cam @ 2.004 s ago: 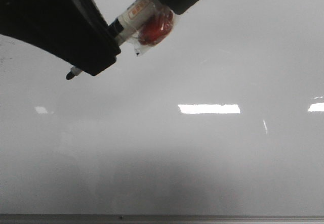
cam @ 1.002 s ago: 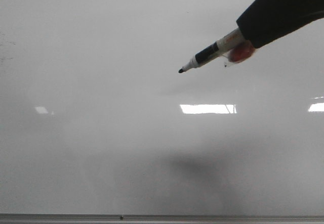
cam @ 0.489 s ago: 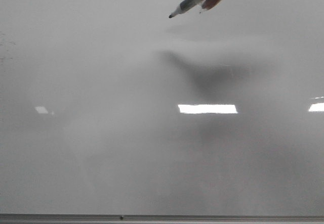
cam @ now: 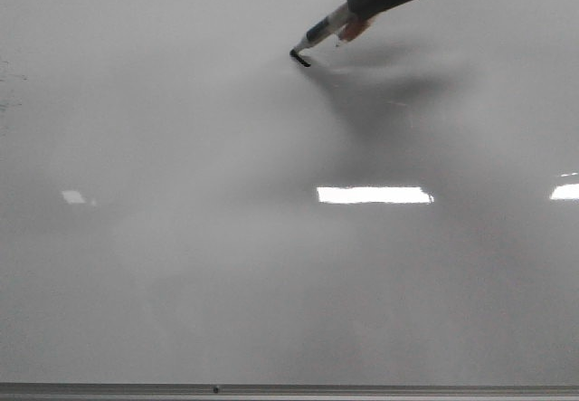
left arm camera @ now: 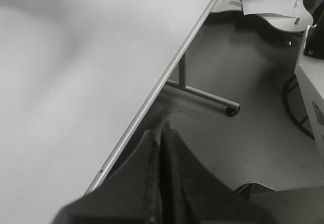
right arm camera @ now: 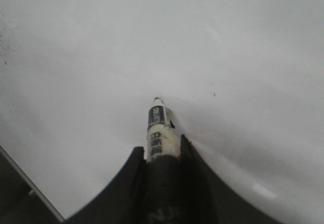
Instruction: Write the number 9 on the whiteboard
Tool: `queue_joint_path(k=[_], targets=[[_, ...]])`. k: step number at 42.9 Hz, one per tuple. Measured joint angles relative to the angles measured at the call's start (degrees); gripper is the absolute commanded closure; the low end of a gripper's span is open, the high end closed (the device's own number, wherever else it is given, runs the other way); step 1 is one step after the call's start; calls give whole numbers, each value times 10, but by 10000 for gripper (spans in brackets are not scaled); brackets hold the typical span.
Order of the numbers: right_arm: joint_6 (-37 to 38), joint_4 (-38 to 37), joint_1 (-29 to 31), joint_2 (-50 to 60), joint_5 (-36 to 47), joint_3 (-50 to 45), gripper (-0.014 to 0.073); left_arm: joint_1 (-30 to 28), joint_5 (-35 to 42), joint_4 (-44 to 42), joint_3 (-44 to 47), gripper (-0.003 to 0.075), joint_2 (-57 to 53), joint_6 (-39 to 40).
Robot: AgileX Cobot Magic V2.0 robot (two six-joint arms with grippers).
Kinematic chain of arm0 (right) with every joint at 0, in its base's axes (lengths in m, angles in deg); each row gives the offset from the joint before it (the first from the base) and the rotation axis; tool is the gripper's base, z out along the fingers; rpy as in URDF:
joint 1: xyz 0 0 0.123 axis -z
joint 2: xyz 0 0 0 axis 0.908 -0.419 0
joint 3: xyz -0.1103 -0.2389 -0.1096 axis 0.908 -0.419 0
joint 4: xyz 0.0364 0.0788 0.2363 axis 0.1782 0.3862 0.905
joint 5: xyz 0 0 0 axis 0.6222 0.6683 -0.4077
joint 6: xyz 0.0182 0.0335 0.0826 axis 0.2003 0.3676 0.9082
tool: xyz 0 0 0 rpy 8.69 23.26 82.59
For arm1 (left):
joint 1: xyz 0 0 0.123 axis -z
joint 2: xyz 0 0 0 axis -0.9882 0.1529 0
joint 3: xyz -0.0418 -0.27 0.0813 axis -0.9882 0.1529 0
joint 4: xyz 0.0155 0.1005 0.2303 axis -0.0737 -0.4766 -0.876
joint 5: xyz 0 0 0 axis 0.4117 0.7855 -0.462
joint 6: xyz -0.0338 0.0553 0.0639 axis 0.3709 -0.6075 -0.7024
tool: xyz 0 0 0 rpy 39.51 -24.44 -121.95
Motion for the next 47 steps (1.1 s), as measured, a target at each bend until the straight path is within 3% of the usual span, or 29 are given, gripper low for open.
queue_joint_path(k=[9, 20, 30, 47], targets=[[0, 8, -30, -62, -34, 56, 661, 0, 0, 0, 0, 739, 0, 0], [3, 6, -37, -93, -73, 26, 652, 0, 0, 0, 0, 739, 0, 0], [4, -5, -33, -46, -32, -41, 652, 0, 0, 0, 0, 739, 0, 0], [4, -6, 6, 13, -2, -40, 652, 0, 0, 0, 0, 739, 0, 0]])
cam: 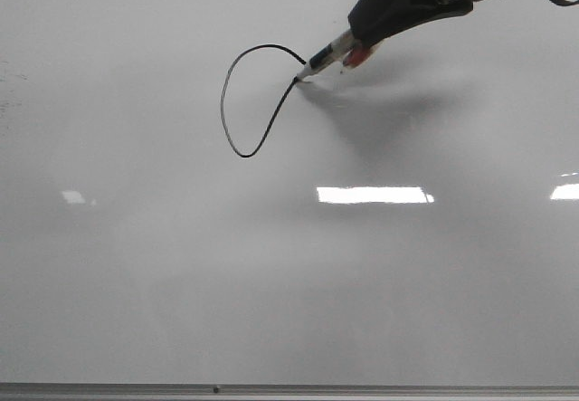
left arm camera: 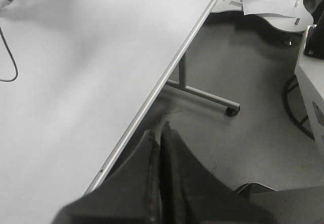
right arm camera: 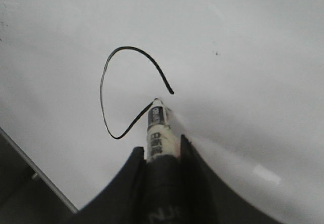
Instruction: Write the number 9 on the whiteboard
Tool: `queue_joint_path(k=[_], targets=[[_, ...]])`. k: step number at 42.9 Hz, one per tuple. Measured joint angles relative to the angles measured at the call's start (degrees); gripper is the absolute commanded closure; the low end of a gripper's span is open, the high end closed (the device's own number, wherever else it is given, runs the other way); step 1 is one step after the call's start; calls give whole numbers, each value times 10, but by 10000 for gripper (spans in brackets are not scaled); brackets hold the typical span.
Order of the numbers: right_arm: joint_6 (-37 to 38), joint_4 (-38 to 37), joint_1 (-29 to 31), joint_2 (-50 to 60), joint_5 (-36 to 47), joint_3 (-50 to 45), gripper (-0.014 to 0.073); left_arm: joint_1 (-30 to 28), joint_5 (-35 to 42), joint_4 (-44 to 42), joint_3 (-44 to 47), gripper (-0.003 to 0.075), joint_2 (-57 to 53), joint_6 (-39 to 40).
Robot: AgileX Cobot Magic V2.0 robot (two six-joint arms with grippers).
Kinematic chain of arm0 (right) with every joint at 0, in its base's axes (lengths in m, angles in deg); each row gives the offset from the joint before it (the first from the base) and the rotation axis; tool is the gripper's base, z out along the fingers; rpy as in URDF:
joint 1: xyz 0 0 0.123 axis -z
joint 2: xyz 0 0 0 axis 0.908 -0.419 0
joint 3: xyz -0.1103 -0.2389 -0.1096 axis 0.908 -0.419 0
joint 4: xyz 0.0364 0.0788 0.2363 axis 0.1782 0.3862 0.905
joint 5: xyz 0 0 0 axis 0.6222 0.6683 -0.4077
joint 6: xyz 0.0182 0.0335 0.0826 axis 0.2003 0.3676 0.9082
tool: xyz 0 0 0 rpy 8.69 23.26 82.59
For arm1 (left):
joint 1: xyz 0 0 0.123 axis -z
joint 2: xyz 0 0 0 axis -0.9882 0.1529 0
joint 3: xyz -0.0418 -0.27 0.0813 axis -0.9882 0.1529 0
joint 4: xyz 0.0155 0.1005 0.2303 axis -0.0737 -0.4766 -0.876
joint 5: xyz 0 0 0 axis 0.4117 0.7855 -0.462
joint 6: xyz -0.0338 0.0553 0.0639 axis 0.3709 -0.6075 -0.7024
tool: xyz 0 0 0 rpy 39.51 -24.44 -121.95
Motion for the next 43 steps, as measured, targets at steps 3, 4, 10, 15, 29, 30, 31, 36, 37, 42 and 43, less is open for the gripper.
queue_joint_path(k=[3, 4, 10, 15, 29, 30, 31, 36, 37, 42, 43], targets=[[0, -1, 1, 0, 0, 9, 652, 0, 0, 0, 0, 739, 0, 0], [0, -1, 1, 0, 0, 12, 652, 0, 0, 0, 0, 739, 0, 0], [0, -1, 2, 0, 3, 21, 652, 0, 0, 0, 0, 739, 0, 0], [0, -1, 3, 0, 1, 22, 652, 0, 0, 0, 0, 739, 0, 0], [2, -1, 3, -25, -33, -39, 652, 0, 0, 0, 0, 739, 0, 0], [2, -1, 3, -26, -33, -48, 652, 0, 0, 0, 0, 739, 0, 0], [2, -1, 3, -27, -33, -57, 652, 0, 0, 0, 0, 739, 0, 0], [2, -2, 3, -28, -24, -103, 652, 0, 0, 0, 0, 739, 0, 0], [2, -2, 3, -29, -22, -109, 652, 0, 0, 0, 0, 739, 0, 0], [2, -6, 3, -29, -26, -118, 652, 0, 0, 0, 0, 739, 0, 0], [2, -9, 3, -29, -32, -117, 652, 0, 0, 0, 0, 739, 0, 0]])
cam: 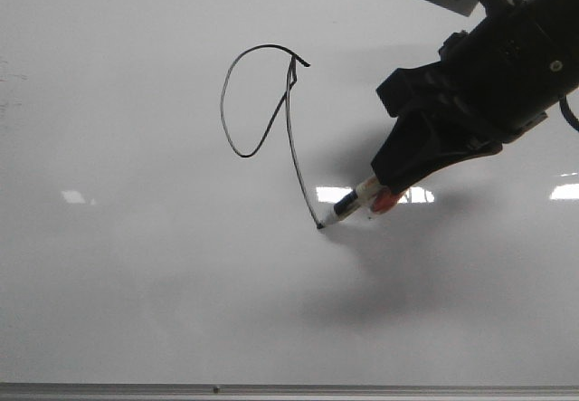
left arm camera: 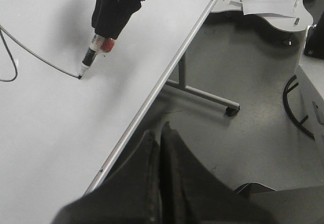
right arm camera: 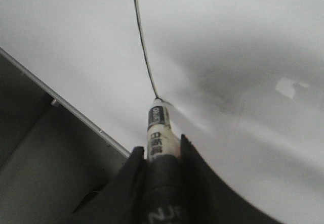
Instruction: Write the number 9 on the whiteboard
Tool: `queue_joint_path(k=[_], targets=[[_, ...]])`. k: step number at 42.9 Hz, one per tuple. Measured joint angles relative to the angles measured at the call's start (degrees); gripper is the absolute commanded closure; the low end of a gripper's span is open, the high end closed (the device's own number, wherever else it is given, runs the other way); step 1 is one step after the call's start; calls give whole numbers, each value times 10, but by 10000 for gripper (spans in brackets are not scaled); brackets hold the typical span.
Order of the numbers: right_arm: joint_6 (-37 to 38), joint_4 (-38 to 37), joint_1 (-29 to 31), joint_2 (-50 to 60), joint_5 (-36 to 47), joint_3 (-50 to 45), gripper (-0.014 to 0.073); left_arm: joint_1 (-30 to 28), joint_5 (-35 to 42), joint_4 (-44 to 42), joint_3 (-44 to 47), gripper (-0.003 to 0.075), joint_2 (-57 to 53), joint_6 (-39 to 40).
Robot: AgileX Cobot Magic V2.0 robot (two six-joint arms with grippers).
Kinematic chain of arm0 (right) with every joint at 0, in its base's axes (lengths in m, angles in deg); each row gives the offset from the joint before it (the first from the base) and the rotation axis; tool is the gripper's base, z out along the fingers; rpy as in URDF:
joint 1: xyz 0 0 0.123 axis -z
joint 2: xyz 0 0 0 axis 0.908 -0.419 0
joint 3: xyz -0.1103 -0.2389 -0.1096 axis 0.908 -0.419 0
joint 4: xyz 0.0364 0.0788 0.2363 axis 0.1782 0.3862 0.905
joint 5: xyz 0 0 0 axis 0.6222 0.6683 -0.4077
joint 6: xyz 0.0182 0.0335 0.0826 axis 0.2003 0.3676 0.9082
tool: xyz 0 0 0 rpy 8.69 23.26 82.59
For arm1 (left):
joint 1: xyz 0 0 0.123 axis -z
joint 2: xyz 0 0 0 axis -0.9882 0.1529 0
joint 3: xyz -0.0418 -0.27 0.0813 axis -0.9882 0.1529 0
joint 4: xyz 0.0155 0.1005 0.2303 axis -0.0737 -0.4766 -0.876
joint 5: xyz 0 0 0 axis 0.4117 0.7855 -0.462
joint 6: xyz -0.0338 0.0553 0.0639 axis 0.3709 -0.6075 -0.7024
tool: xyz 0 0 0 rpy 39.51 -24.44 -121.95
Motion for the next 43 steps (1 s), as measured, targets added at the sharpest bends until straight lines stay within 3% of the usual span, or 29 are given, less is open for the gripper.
queue_joint_path(k=[5, 13, 16, 20, 24, 27, 31, 43], targets=[[-16, -6, -11, 16, -68, 27, 652, 0, 0, 0, 0, 739, 0, 0], [-70, -10, -37, 56, -289, 126, 652, 0, 9, 0, 0, 736, 0, 0], [-89, -20, -37, 57, -346, 158, 652, 0, 17, 1, 0, 694, 0, 0], [-121, -40, -39, 57, -383, 182, 652, 0, 9, 3, -12, 532, 8, 0], [-151, -64, -52, 57, -396, 190, 652, 0, -2, 5, -40, 294, 29, 0], [-165, -82, -77, 57, -397, 191, 652, 0, -11, 5, -65, 206, 56, -1], [-173, -101, -118, 57, -386, 192, 652, 0, -40, 5, -96, 205, 96, -22], [-177, -117, -204, 58, -341, 203, 652, 0, -80, 1, -140, 332, 199, -56]])
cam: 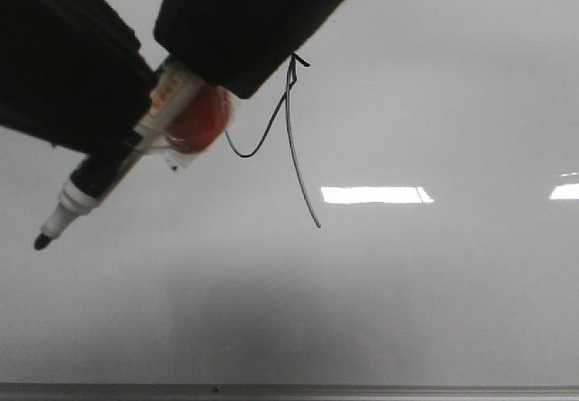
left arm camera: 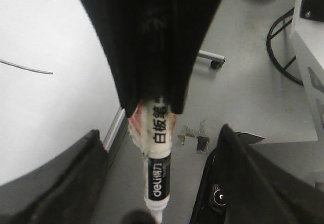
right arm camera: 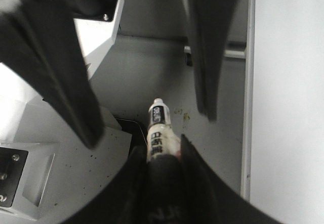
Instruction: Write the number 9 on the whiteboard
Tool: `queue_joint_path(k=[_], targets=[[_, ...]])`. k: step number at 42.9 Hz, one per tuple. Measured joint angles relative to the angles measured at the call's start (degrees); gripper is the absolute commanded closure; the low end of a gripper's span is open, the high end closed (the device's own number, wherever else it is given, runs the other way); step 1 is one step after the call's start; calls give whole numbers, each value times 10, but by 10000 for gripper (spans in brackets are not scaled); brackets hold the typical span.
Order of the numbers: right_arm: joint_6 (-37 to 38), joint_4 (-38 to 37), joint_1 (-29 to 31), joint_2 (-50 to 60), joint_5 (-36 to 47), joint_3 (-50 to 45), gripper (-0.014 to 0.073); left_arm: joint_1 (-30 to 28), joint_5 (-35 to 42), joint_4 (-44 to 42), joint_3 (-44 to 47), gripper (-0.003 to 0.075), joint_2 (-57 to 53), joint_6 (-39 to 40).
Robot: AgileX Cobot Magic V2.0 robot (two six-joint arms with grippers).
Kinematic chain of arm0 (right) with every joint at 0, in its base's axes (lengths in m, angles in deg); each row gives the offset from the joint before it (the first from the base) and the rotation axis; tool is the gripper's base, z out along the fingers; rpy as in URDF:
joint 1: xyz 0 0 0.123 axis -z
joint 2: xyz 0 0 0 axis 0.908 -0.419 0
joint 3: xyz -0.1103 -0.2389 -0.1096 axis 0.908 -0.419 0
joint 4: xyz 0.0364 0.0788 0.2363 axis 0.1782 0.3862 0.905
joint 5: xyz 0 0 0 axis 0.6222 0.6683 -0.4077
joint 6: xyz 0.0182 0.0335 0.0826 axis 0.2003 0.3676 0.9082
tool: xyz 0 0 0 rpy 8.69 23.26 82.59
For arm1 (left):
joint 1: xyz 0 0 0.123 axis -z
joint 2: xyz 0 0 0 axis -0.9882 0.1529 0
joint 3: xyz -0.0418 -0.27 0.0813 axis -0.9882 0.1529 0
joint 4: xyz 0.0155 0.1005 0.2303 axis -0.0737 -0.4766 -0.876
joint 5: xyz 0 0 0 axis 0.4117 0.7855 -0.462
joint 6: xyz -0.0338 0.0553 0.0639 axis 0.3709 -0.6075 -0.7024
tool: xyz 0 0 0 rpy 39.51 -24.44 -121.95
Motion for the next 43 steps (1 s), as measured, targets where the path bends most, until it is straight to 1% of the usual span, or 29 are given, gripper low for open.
queue_joint_path(k=[8, 14, 22, 29, 33, 35, 37, 40, 43], targets=[[0, -3, -1, 9, 4, 12, 652, 0, -6, 0, -3, 412, 13, -4], [0, -19, -1, 9, 4, 12, 652, 0, -6, -1, -3, 471, 13, -4], [0, -18, -1, 9, -2, 12, 652, 0, -6, -5, -3, 596, 13, -9], [0, -8, -1, 9, -7, 12, 652, 0, -1, -6, -3, 673, 13, -13], [0, -8, -1, 9, -7, 12, 652, 0, 0, -6, -3, 736, 13, -14], [0, -8, -1, 9, -7, 12, 647, 0, 0, -6, -3, 739, 13, -15], [0, -8, -1, 9, -7, 12, 619, 0, 0, -7, -3, 739, 13, -15], [0, -7, -1, 9, -7, 12, 517, 0, 0, -7, -3, 739, 13, -15], [1, -6, -1, 9, -7, 12, 337, 0, 0, -7, -3, 739, 13, -15]])
